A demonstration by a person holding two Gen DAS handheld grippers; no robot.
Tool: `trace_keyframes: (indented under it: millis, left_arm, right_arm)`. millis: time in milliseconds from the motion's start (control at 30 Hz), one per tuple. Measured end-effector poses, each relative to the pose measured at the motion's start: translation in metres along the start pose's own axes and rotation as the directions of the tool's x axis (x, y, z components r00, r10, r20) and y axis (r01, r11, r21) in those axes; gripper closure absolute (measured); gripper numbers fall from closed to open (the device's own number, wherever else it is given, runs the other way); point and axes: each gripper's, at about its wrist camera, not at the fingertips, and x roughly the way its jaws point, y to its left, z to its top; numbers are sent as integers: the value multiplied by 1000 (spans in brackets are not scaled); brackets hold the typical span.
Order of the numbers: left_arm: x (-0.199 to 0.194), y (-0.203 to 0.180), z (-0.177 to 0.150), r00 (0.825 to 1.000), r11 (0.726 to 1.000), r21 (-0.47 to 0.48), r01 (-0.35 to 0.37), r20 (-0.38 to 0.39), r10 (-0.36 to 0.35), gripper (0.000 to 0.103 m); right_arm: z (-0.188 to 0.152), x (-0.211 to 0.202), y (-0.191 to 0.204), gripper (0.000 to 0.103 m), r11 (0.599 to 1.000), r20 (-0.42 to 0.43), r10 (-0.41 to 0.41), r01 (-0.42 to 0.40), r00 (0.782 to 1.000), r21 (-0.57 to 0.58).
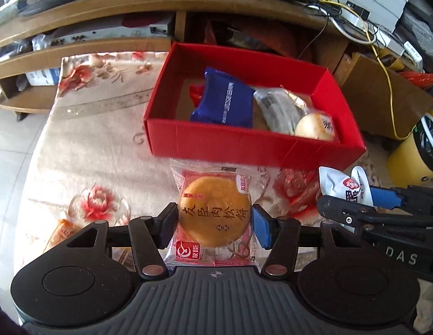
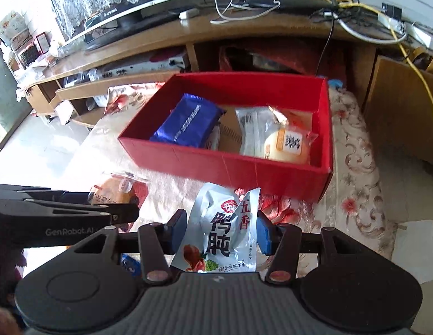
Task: Organize snacks
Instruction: 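Lift the cake with the left tool while the right tool lifts the white packet, then carry the cake and white packet over the red box with both tools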
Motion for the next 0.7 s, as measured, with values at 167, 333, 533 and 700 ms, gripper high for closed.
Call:
trace_keyframes:
  millis: [167, 333, 533, 700]
  left_arm:
    - [-8, -13, 5, 999, 999, 46, 24, 27, -25, 40]
    - [-15, -17, 7, 996, 996, 41, 76, 53, -79, 40]
    - [-24, -15, 18, 988, 992, 26, 121, 91, -123, 40]
    - [-24, -11, 34, 986, 994, 11, 113, 119, -114, 40]
  right_arm:
    - [2, -14, -1, 56, 1000, 26, -22, 22, 999, 19]
    - [1, -31, 5, 56, 997, 24, -76, 75, 997, 8]
    - [18, -41, 13, 56, 993, 46, -113, 114, 993, -12]
    - [37, -38, 14, 56, 995, 73, -96, 96, 993, 7]
